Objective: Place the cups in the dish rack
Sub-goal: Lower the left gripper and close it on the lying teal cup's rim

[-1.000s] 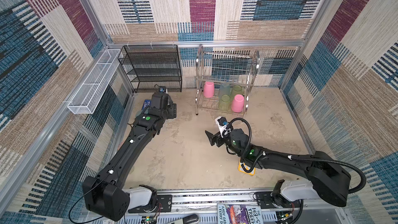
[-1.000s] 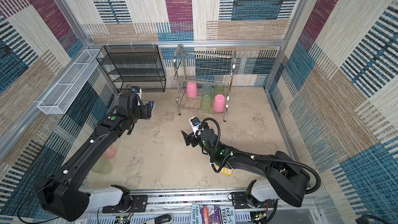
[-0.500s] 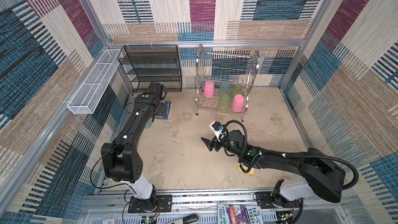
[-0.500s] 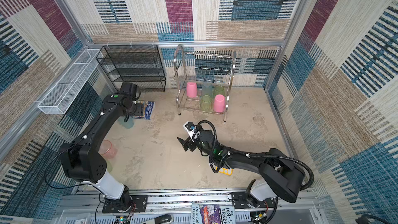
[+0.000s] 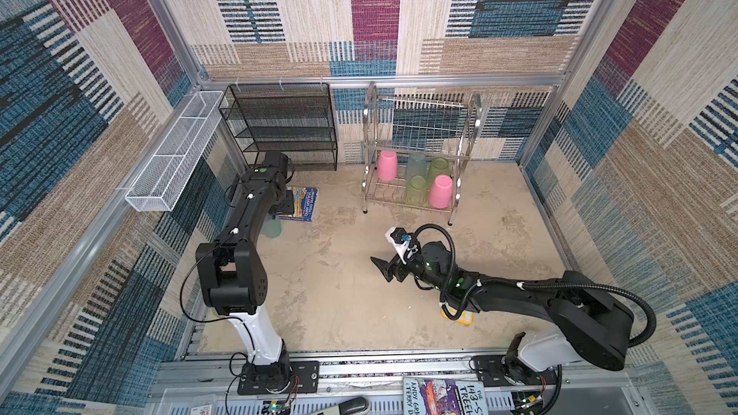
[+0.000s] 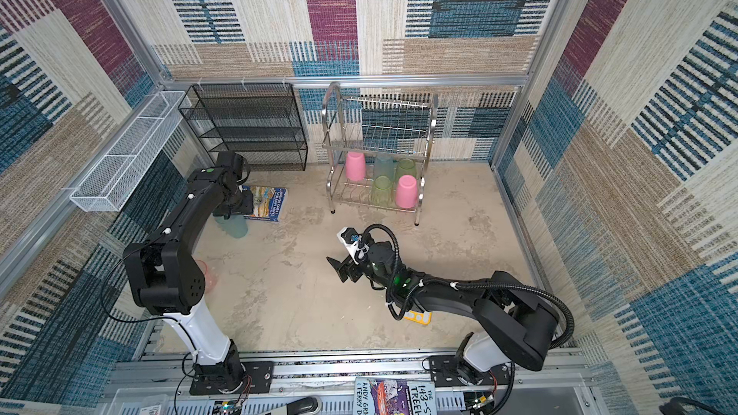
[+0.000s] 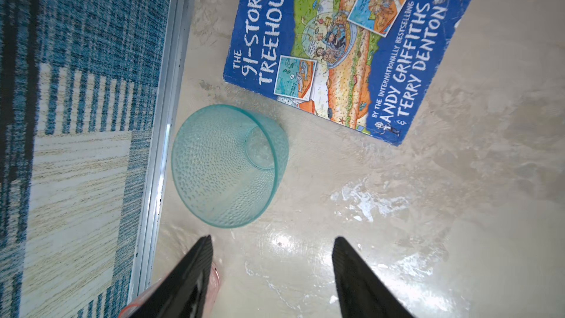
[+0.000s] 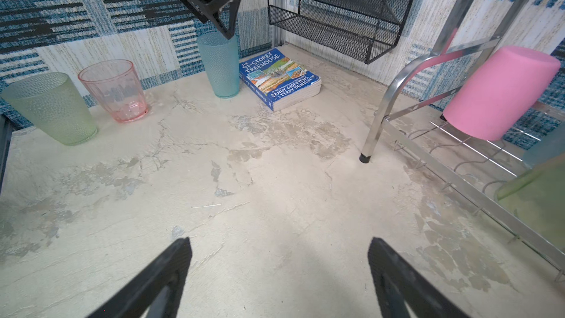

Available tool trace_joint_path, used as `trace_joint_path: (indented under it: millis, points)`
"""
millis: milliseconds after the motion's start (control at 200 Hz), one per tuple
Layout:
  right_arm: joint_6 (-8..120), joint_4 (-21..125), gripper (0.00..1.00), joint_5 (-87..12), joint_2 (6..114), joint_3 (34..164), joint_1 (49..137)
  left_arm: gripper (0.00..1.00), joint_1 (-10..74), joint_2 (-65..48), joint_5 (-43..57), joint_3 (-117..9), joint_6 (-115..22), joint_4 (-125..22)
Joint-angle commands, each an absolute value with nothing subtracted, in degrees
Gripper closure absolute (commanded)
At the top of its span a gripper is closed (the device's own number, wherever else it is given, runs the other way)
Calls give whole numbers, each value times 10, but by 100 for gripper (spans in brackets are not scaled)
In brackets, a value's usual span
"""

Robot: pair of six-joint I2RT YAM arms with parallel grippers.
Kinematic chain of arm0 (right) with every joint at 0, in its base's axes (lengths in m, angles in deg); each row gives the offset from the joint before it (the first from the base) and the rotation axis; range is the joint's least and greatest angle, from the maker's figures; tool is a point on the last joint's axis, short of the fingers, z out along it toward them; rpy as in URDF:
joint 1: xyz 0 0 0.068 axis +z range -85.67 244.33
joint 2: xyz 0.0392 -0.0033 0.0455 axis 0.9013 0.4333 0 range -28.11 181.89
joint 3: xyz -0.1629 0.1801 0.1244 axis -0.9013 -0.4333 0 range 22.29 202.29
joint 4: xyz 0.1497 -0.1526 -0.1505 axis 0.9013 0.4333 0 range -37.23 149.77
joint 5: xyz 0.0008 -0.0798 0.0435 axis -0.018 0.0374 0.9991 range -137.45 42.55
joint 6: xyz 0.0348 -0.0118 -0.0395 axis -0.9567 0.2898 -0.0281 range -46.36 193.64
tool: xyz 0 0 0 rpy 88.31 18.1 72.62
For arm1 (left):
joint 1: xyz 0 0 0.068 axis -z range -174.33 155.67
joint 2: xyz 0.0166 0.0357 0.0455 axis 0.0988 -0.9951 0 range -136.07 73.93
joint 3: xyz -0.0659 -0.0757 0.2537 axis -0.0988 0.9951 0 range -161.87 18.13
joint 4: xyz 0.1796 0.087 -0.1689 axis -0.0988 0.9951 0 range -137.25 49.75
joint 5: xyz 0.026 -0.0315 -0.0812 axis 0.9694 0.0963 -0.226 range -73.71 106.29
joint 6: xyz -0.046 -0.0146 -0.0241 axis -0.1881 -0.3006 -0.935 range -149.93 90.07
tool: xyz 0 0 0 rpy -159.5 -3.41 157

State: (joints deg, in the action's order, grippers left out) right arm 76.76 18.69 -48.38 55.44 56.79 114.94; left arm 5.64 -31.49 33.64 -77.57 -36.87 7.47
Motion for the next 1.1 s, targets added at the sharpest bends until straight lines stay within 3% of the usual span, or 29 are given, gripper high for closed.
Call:
trace_joint_path:
  millis: [0, 366, 751, 1097]
  points:
    - [774, 156, 7, -477, 560, 566, 1149, 35, 49, -330, 320, -787, -358, 81]
    - [768, 148, 8, -474, 571, 563, 1149, 42, 45, -380, 329, -808, -350, 81]
    - [763, 145, 8, -477, 580, 563, 1150, 61, 39, -413, 339, -834, -335, 85]
    - [760, 148, 8, -483, 587, 566, 1150, 68, 37, -427, 342, -839, -332, 89]
